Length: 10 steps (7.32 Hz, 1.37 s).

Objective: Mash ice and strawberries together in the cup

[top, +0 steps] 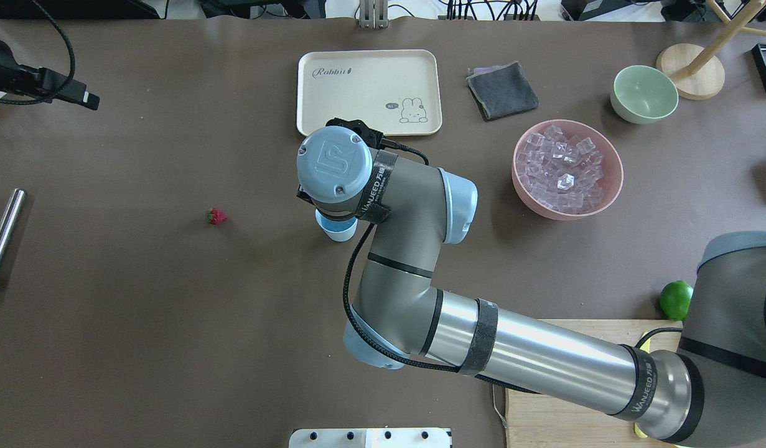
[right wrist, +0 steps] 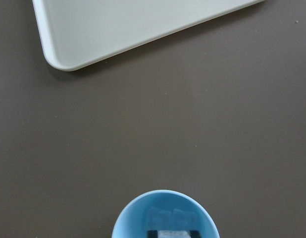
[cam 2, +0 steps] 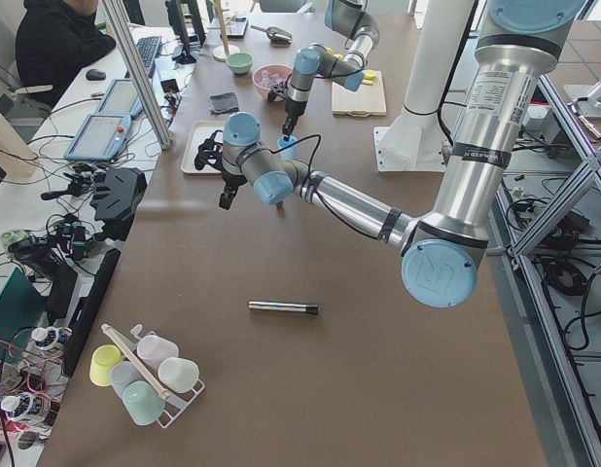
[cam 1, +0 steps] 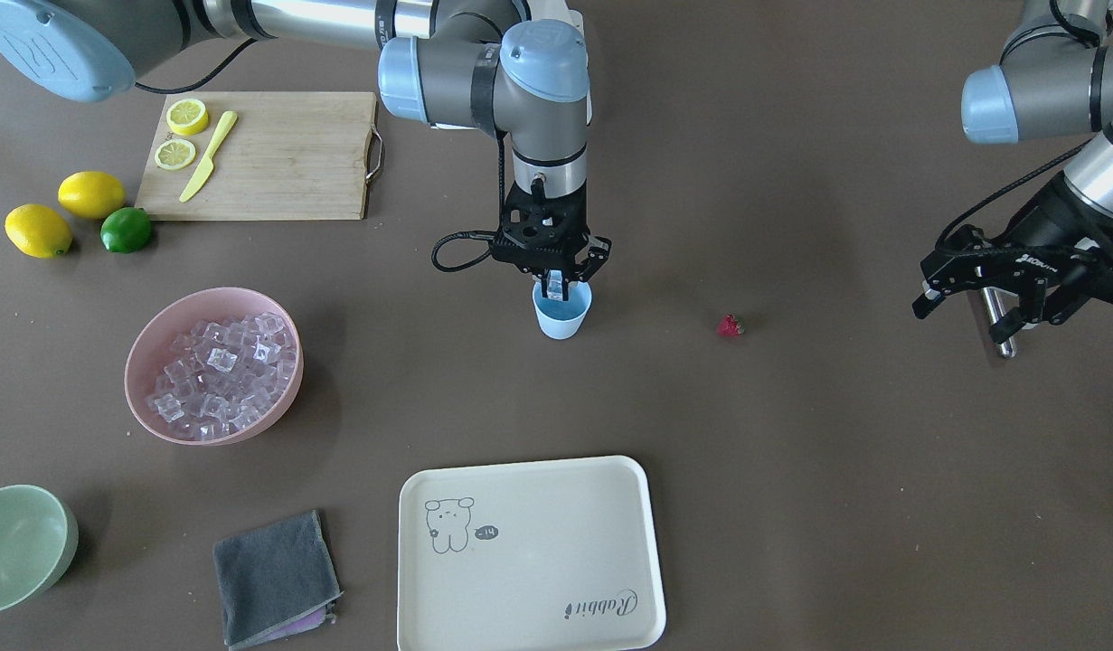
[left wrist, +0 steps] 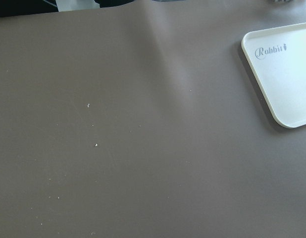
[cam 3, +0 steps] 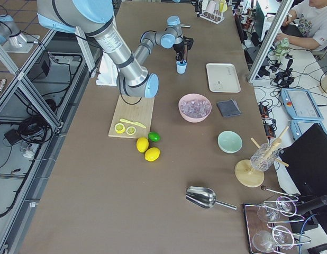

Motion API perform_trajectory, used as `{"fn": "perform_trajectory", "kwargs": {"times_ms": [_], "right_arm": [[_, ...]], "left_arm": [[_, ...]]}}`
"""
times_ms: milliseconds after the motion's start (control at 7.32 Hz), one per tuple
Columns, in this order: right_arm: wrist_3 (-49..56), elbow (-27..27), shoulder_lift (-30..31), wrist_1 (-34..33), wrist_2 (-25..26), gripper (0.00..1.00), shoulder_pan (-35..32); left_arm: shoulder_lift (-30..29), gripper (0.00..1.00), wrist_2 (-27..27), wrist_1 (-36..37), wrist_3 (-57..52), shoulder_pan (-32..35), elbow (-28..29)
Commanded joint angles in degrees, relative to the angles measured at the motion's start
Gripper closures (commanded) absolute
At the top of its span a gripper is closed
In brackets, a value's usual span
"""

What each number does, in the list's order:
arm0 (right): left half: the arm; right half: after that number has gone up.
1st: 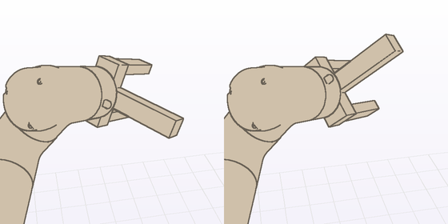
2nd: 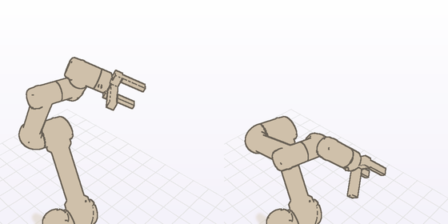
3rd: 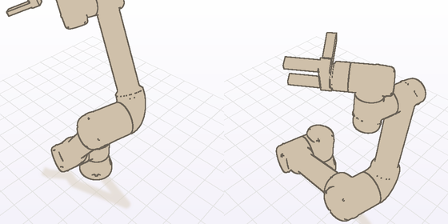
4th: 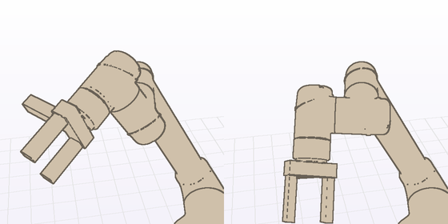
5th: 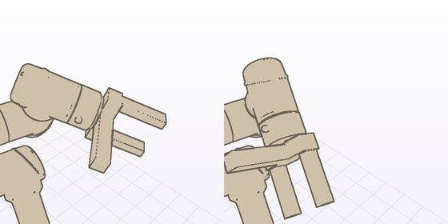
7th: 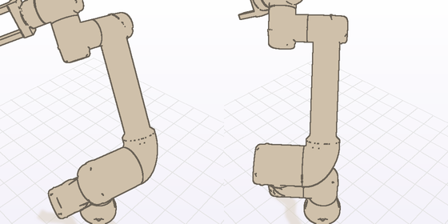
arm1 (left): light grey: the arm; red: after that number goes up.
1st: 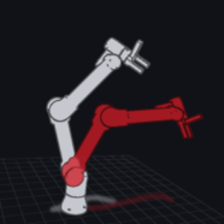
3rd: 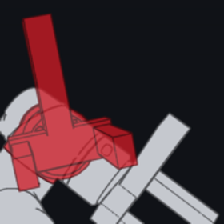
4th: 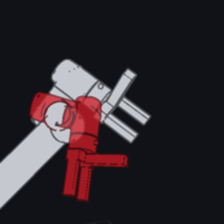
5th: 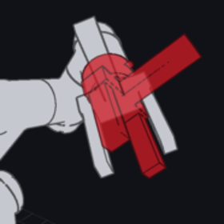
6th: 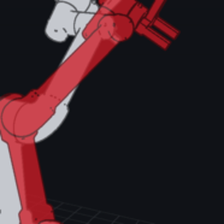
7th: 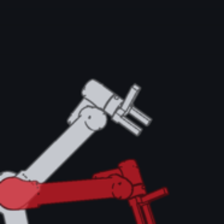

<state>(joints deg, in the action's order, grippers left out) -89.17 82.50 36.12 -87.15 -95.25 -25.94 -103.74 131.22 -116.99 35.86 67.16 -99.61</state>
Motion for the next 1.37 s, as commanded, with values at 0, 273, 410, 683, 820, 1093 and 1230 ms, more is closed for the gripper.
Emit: {"fn": "perform_trajectory", "kwargs": {"times_ms": [0, 273, 410, 683, 820, 1093, 1230], "right_arm": [[-0.39, 0.29, 0.27, -0.04, 0.5, 0.28, 0.54], [-1.36, 2.99, 0.44, -0.91, 1.38, 0.01, 0.98], [0.21, 11.8, 3.93, -6.66, -0.27, 0.01, -1.02], [11.24, 27.2, 16.28, -11.02, -10.94, 0.01, -11.17], [18.61, 31.36, 22.36, -10.85, -15.62, 0.01, -16.89], [31.99, 31.93, 32.65, -6.76, -20.93, 0.01, -25.96], [40.91, 30.8, 41.58, 0.93, -25.29, 0.01, -30.61]], "left_arm": [[0.03, 0.02, 0.09, 0.1, 0.09, -0.19, -0.67], [-0.23, 0.02, -0.17, 0.45, 0.43, -1.07, -0.49], [-3.54, 0.02, -0.26, 0.54, 9.49, -2.98, -0.49], [-6.82, 0.02, -14.74, 0.54, 15.55, -18.03, -0.67], [-6.13, 0.02, -19.64, 0.54, 15.64, -22.56, -0.15], [-3.94, 0.02, -19.95, -1.2, 18.34, -25.66, 2.56], [-4.36, 0.02, -22.65, -2.0, 20.98, -27.25, 2.58]]}}
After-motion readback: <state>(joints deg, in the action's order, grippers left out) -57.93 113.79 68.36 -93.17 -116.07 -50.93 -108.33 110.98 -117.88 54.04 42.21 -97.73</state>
